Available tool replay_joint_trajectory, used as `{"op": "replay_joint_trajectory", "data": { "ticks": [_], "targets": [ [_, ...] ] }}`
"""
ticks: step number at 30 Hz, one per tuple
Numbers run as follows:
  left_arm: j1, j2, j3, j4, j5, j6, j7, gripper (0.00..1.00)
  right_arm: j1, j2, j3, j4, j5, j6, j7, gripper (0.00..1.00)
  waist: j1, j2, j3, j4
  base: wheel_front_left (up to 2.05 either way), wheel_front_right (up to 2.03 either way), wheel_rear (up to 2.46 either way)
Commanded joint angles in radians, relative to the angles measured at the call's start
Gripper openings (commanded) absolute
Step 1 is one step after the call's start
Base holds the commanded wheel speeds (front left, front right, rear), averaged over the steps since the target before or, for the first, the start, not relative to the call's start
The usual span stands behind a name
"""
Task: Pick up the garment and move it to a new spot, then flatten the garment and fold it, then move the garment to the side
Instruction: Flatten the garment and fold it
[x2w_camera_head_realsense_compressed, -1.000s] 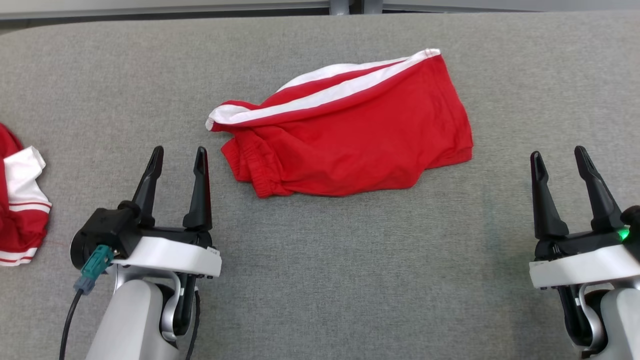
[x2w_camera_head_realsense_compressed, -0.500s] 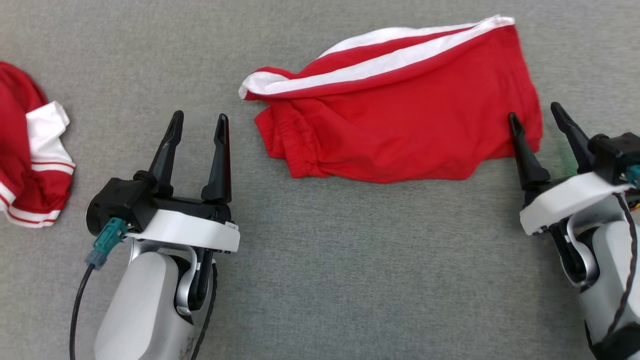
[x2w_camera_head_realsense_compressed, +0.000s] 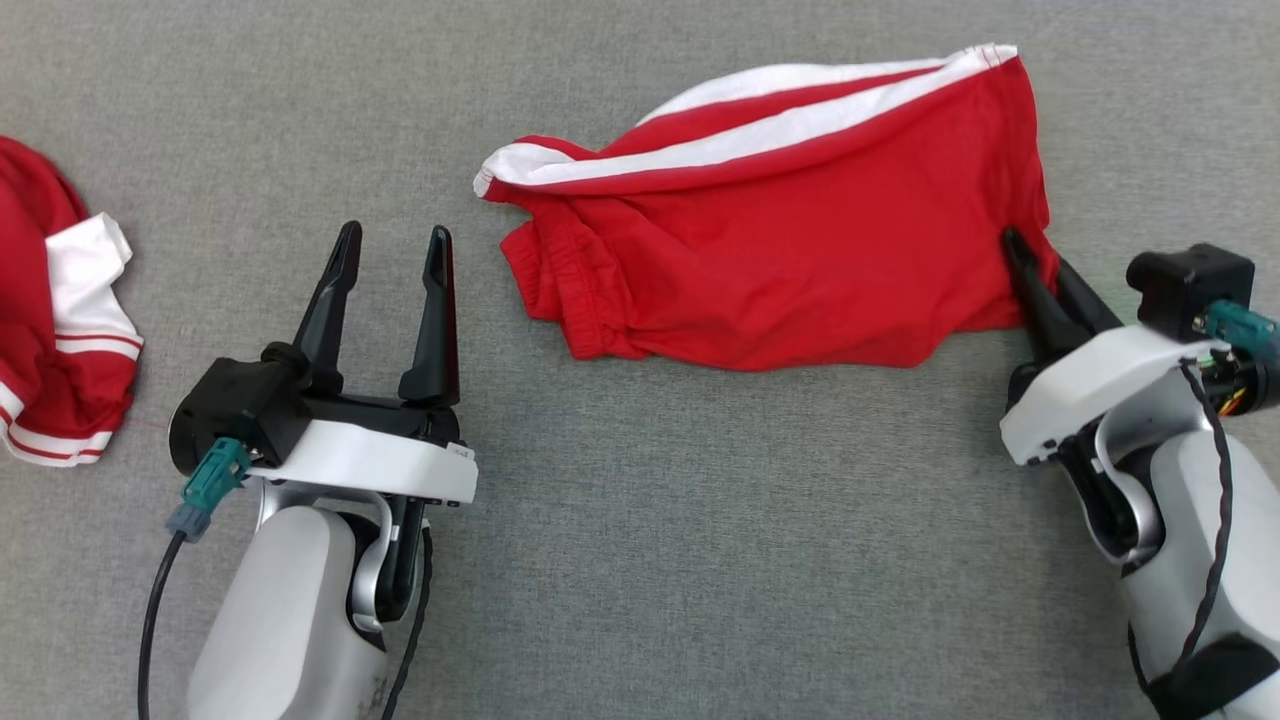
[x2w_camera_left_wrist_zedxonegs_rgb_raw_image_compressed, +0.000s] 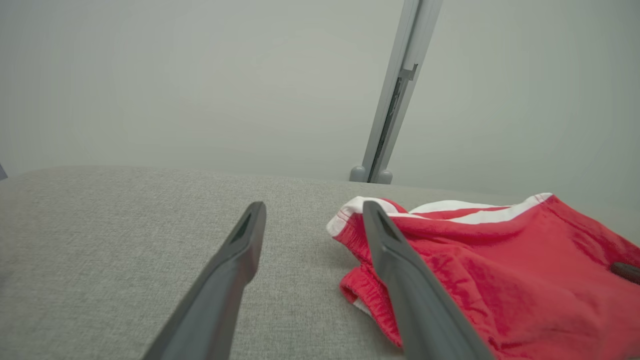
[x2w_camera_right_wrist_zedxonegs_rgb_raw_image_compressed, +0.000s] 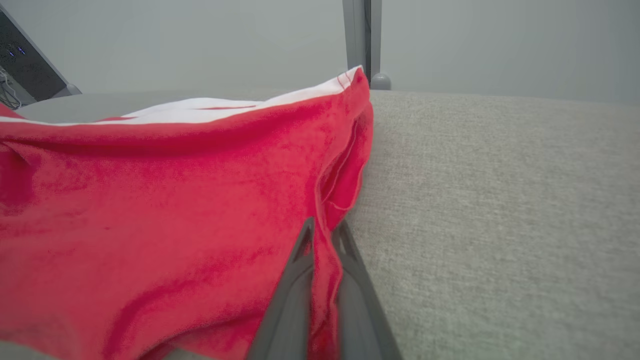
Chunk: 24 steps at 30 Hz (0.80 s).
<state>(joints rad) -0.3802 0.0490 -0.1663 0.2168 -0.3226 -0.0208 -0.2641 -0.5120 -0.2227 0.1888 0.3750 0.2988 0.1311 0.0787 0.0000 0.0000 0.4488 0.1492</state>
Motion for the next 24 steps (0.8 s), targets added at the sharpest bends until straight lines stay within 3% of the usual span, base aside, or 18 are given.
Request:
{"op": "replay_joint_trajectory", "data": {
  "ticks": [1, 13, 24],
  "targets": [
    [0.003, 0.004, 0.004, 0.0, 0.006, 0.001, 0.0, 1.0, 0.014, -0.001, -0.005, -0.005, 0.0, -0.001, -0.007, 0.0, 0.0, 0.0, -0.009, -0.008, 0.0, 0.0, 0.0],
    [0.057, 0.004, 0.013, 0.019, 0.011, -0.009, 0.0, 1.0, 0.285, 0.059, -0.126, -0.158, 0.003, -0.001, -0.011, 0.0, 0.0, 0.0, -0.083, -0.034, 0.0, 0.0, 0.0],
    [0.078, 0.004, 0.005, 0.034, 0.013, -0.015, 0.0, 1.0, 0.344, 0.075, -0.173, -0.199, -0.01, -0.001, 0.01, 0.0, 0.0, 0.0, -0.113, -0.032, 0.0, 0.0, 0.0]
  ]
}}
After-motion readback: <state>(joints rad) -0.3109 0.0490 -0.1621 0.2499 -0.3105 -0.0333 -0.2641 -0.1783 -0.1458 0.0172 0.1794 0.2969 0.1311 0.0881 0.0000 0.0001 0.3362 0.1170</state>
